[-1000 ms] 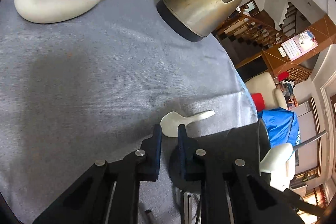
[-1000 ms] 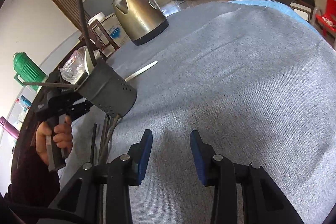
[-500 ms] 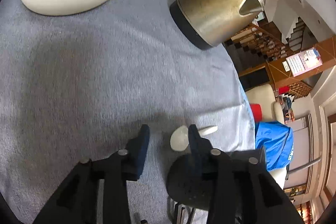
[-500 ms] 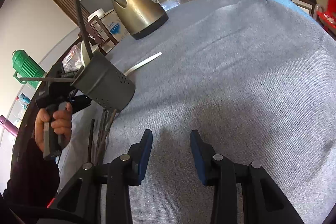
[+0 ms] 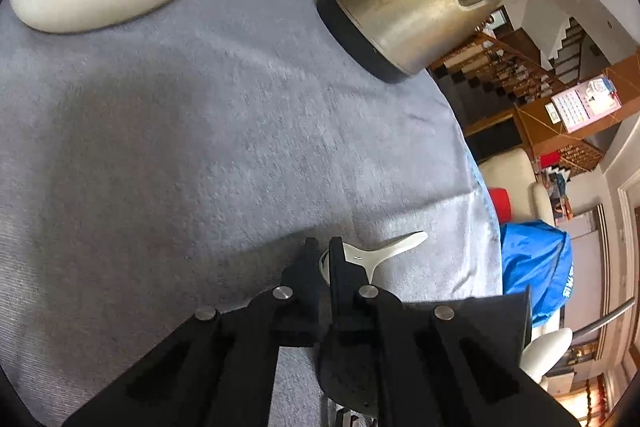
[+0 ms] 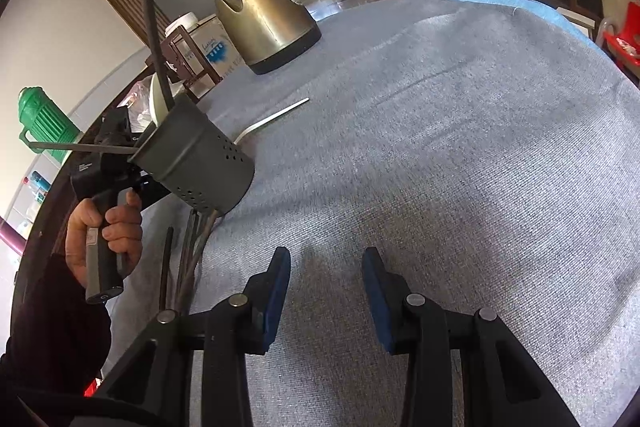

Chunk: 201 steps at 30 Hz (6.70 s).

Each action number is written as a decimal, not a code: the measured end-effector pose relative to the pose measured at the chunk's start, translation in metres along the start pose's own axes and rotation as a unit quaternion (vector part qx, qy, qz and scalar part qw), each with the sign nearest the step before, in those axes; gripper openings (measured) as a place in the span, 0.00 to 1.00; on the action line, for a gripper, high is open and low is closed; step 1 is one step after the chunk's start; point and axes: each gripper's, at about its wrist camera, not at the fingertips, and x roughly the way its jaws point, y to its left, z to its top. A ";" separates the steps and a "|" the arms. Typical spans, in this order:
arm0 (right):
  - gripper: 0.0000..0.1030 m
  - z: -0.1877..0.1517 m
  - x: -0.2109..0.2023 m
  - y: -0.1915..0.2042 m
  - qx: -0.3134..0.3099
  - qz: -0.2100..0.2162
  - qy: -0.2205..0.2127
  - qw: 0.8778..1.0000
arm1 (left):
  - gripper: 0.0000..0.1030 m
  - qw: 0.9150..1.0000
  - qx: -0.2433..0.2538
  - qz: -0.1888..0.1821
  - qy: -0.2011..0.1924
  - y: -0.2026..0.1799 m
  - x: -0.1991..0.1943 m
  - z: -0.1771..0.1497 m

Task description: Organize utensils

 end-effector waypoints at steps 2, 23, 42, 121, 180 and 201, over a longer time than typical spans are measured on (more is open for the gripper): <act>0.39 0.000 0.000 0.000 -0.003 -0.002 -0.001 1.000 | 0.04 1.000 0.007 0.001 -0.012 -0.001 -0.008 0.003; 0.39 -0.006 -0.006 -0.003 0.010 0.002 -0.013 1.000 | 0.03 0.921 0.351 0.165 -0.038 -0.165 -0.203 0.025; 0.44 -0.006 -0.031 -0.007 0.037 0.037 -0.018 0.998 | 0.07 0.887 0.415 0.204 0.014 -0.237 -0.177 -0.006; 0.05 0.028 -0.073 0.106 -0.082 0.076 -0.042 0.993 | 0.07 0.957 0.222 0.101 -0.155 -0.124 -0.198 -0.171; 0.25 0.109 -0.172 0.122 -0.037 0.119 -0.240 0.963 | 0.80 0.867 0.213 0.236 -0.384 -0.207 -0.278 -0.158; 0.25 -0.033 -0.129 0.067 -0.014 0.091 -0.041 0.995 | 0.89 0.894 0.223 0.333 -0.200 -0.110 -0.224 -0.301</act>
